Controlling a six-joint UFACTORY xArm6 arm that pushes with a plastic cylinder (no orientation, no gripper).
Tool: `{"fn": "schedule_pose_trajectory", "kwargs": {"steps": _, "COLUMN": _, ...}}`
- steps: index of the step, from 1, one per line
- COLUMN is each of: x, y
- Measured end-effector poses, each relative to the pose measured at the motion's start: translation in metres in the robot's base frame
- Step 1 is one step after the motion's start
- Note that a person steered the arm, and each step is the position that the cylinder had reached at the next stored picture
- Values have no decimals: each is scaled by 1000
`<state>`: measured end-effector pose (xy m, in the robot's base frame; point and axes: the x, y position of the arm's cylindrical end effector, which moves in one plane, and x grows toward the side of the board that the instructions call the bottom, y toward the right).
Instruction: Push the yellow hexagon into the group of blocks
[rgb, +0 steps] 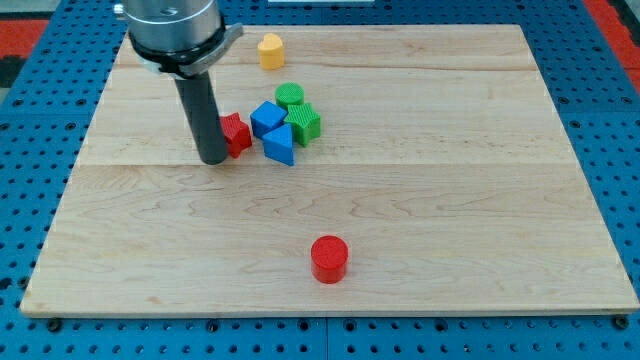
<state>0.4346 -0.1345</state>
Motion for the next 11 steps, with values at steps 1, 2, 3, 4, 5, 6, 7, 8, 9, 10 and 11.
{"fn": "schedule_pose_trajectory", "kwargs": {"steps": 1, "x": 6, "y": -59}}
{"fn": "schedule_pose_trajectory", "kwargs": {"steps": 2, "x": -68, "y": -68}}
{"fn": "schedule_pose_trajectory", "kwargs": {"steps": 3, "x": -140, "y": -91}}
{"fn": "schedule_pose_trajectory", "kwargs": {"steps": 4, "x": -203, "y": -110}}
{"fn": "schedule_pose_trajectory", "kwargs": {"steps": 5, "x": -196, "y": -45}}
{"fn": "schedule_pose_trajectory", "kwargs": {"steps": 6, "x": -135, "y": -45}}
{"fn": "schedule_pose_trajectory", "kwargs": {"steps": 7, "x": -156, "y": -42}}
{"fn": "schedule_pose_trajectory", "kwargs": {"steps": 8, "x": -198, "y": -45}}
{"fn": "schedule_pose_trajectory", "kwargs": {"steps": 9, "x": -191, "y": -3}}
{"fn": "schedule_pose_trajectory", "kwargs": {"steps": 10, "x": -162, "y": -2}}
{"fn": "schedule_pose_trajectory", "kwargs": {"steps": 11, "x": -138, "y": 1}}
